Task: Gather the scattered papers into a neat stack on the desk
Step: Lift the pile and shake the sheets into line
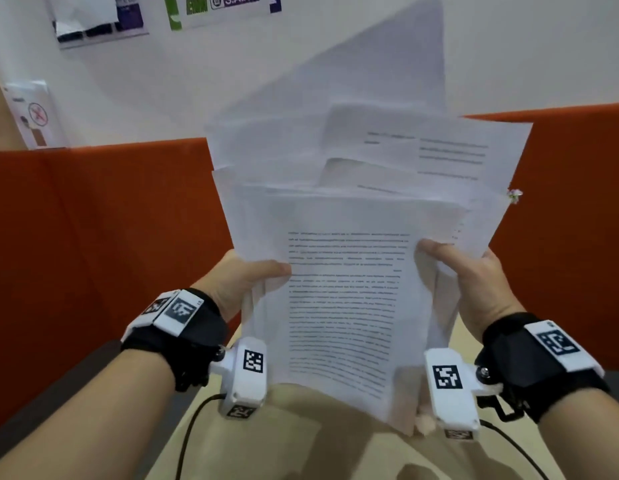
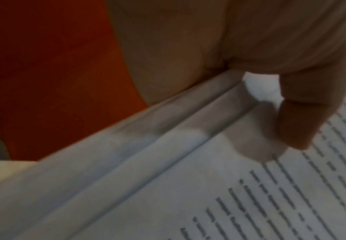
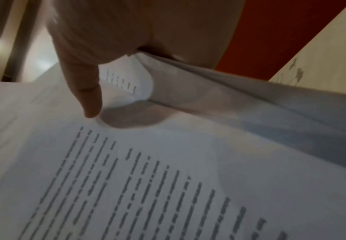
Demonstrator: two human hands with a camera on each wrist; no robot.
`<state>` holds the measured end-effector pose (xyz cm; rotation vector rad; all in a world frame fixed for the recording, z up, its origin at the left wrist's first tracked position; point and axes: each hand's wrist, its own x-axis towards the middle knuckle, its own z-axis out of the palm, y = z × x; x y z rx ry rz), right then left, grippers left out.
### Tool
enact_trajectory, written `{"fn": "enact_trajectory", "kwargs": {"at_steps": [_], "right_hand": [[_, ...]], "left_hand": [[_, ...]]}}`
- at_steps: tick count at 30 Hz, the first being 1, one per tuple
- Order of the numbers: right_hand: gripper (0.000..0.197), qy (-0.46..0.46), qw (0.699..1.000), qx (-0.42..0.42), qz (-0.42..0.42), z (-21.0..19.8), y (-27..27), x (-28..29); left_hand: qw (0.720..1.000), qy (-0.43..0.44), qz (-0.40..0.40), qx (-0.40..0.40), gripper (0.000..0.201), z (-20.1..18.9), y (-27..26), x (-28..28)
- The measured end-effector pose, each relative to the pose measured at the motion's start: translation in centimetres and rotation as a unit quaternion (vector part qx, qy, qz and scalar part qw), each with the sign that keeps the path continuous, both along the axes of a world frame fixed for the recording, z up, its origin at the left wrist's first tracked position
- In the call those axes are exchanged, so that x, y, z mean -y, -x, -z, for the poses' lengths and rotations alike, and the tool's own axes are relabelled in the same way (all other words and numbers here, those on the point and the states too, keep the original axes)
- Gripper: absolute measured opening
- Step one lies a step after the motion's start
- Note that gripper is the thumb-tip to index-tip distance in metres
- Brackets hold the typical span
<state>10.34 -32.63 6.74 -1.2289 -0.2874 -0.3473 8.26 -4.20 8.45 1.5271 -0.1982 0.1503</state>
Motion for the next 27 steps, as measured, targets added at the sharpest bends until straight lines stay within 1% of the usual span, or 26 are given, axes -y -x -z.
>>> {"fn": "enact_trajectory", "kwargs": {"at_steps": [2,5,9,12,14,15,16,17,19,21,23,24,25,26,27], "right_hand": [[0.044,0.007,1.0,0.003,-0.014,0.2,-0.1,-0.3],[0.045,0.016,1.0,0.018,-0.016,0.1,0.0,-0.8],[0.044,0.037,0.998,0.048,-0.008,-0.8,0.2,-1.5],[0.051,0.005,0.998,0.057,0.003,-1.6,0.2,-1.8],[0.047,0.018,0.998,0.062,-0.003,-2.1,0.3,-2.3],[0.042,0.029,0.997,0.066,-0.005,-2.3,0.5,-2.6],[0.039,0.033,0.997,0.073,-0.003,-2.5,0.6,-2.9],[0.039,0.027,0.996,0.081,0.005,-2.7,0.7,-3.0],[0.041,0.003,0.996,0.09,0.02,-2.9,0.5,-2.8],[0.039,0.006,0.996,0.087,0.021,-2.9,0.5,-3.2],[0.03,0.047,0.994,0.09,0.03,-2.7,0.5,-4.0],[0.026,0.056,0.993,0.094,0.044,-2.7,0.4,-4.2],[0.024,0.051,0.992,0.097,0.059,-2.7,0.2,-4.1],[0.023,0.042,0.992,0.097,0.067,-2.6,0.0,-3.9],[0.024,0.041,0.992,0.096,0.07,-2.6,-0.2,-3.7]], "left_hand": [[1.0,-0.019,0.006,-0.003,0.048,0.2,0.0,-0.1],[1.0,0.007,-0.022,0.006,0.041,0.3,0.0,-0.4],[0.999,0.022,-0.041,0.022,0.047,0.3,0.1,-0.2],[0.997,0.044,-0.063,0.029,0.05,0.0,0.1,-0.2],[0.997,0.038,-0.063,0.035,0.046,-0.1,0.1,0.2],[0.997,0.034,-0.06,0.036,0.047,-0.1,0.1,0.4],[0.997,0.032,-0.06,0.037,0.053,-0.2,0.0,0.5],[0.996,0.035,-0.065,0.04,0.058,-0.3,-0.1,0.5],[0.994,0.049,-0.077,0.055,0.055,-0.6,-0.3,0.3],[0.995,0.034,-0.075,0.06,0.055,-0.9,-0.1,0.7],[0.995,0.019,-0.085,0.056,0.063,-0.8,-0.1,1.2],[0.993,0.024,-0.098,0.053,0.074,-0.8,-0.1,1.4],[0.992,0.032,-0.115,0.048,0.089,-0.9,-0.1,1.3],[0.99,0.042,-0.127,0.043,0.099,-1.0,0.0,1.2],[0.988,0.05,-0.139,0.046,0.098,-1.0,-0.1,1.0]]}}
